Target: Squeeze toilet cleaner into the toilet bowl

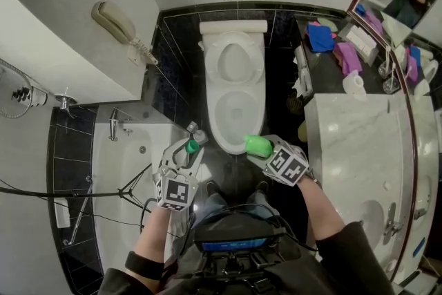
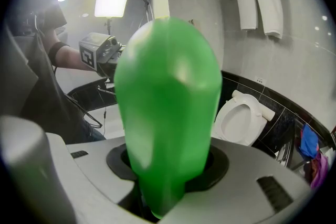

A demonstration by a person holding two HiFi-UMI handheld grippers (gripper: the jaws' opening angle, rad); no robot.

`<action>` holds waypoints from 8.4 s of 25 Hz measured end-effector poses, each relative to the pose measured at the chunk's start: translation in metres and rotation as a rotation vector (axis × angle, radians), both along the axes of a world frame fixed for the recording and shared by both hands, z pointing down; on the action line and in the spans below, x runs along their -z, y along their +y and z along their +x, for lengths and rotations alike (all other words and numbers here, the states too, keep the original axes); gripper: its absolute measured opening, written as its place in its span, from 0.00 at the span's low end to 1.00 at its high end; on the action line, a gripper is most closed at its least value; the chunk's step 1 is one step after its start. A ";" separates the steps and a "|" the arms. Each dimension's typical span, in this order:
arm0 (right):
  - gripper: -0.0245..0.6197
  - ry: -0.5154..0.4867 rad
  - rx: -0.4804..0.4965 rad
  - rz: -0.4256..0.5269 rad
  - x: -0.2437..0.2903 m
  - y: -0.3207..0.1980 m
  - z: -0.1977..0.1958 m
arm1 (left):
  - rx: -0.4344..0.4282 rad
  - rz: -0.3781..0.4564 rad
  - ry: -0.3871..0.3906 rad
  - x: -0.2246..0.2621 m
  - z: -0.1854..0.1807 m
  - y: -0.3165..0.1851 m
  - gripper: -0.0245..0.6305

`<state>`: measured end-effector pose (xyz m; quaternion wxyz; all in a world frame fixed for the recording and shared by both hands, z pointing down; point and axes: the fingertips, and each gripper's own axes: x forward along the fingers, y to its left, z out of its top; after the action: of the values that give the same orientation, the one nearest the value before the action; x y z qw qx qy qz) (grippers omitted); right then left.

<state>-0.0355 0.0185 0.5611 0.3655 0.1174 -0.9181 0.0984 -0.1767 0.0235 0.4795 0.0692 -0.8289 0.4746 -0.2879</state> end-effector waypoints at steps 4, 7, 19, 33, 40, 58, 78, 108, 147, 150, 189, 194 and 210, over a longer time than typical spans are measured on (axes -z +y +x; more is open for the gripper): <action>0.34 0.028 0.073 -0.003 0.001 -0.001 -0.013 | -0.095 0.064 -0.218 0.006 0.010 -0.009 0.28; 0.34 0.045 0.119 -0.006 0.004 -0.002 -0.022 | -0.139 0.099 -0.341 0.018 0.021 -0.017 0.28; 0.34 0.113 0.244 -0.026 0.009 -0.010 -0.049 | -0.283 0.225 -0.691 0.034 0.045 -0.040 0.28; 0.34 0.113 0.238 -0.049 0.027 -0.015 -0.056 | -0.399 0.352 -0.859 0.054 0.076 -0.046 0.28; 0.34 0.140 0.232 -0.054 0.029 -0.017 -0.047 | -0.422 0.399 -0.986 0.051 0.083 -0.047 0.28; 0.34 0.131 0.231 -0.061 0.027 -0.021 -0.044 | -0.404 0.373 -0.926 0.051 0.089 -0.050 0.28; 0.34 0.148 0.254 -0.053 0.020 -0.028 -0.047 | -0.427 0.280 -0.896 0.037 0.093 -0.056 0.28; 0.33 0.166 0.235 0.035 0.003 -0.016 -0.038 | -0.574 -0.202 -0.798 -0.011 0.092 -0.032 0.68; 0.33 0.254 0.236 0.105 0.010 -0.042 -0.026 | -0.605 0.022 -0.838 0.026 0.093 -0.048 0.27; 0.33 0.324 0.242 0.233 0.002 -0.054 -0.016 | -0.649 -0.142 -0.798 0.011 0.092 -0.043 0.27; 0.33 -0.081 0.307 -0.358 0.030 0.014 -0.052 | -0.515 0.229 -0.948 0.025 0.109 -0.057 0.43; 0.33 -0.055 0.308 -0.339 0.023 0.011 -0.046 | -0.522 0.137 -0.844 0.033 0.107 -0.052 0.57; 0.33 0.076 0.427 -0.151 0.023 0.003 -0.041 | -0.710 -0.464 -0.186 0.050 0.092 -0.012 0.44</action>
<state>-0.0763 0.0212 0.5380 0.4200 -0.1037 -0.8977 0.0830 -0.0843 0.0111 0.4299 0.0183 -0.9048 0.0747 -0.4189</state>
